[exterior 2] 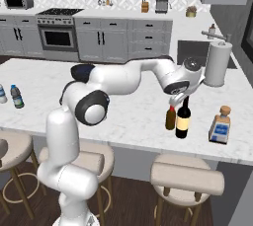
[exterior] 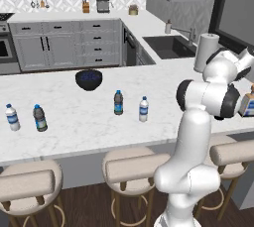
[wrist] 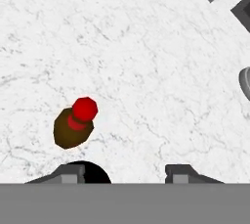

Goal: Move the plastic bottles in the middle to the plastics group, and the glass bottles in the middle to the glass group.

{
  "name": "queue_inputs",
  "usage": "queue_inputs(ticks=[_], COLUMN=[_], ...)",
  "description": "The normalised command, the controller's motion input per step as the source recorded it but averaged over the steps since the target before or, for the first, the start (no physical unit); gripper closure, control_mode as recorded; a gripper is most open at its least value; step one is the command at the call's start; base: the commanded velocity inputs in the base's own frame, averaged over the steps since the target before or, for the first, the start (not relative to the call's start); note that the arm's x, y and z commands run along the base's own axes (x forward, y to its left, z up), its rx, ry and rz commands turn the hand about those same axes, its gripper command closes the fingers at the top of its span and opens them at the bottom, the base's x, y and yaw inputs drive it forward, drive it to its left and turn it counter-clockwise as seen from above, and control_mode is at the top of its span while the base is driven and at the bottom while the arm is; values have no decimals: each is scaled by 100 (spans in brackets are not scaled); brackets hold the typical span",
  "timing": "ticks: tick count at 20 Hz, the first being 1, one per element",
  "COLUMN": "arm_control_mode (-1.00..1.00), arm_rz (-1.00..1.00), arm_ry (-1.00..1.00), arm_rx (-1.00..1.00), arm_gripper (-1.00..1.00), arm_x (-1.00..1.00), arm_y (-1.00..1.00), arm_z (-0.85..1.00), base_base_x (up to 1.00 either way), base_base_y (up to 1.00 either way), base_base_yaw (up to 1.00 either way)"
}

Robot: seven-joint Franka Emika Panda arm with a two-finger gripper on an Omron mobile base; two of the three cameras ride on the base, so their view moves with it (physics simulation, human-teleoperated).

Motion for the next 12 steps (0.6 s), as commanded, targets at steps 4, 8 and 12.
queue_inputs(ticks=[4, 8, 12], arm_control_mode=[-100, -100, -100], arm_rz=[0, 0, 0], arm_ry=[1, 0, 0], arm_rx=[0, 13, 10], arm_gripper=[-100, -100, -100], arm_x=[-12, -13, -6], arm_y=[0, 11, 41], arm_z=[8, 40, 45], base_base_x=[0, 0, 0], base_base_y=[0, 0, 0], base_base_yaw=[0, 0, 0])
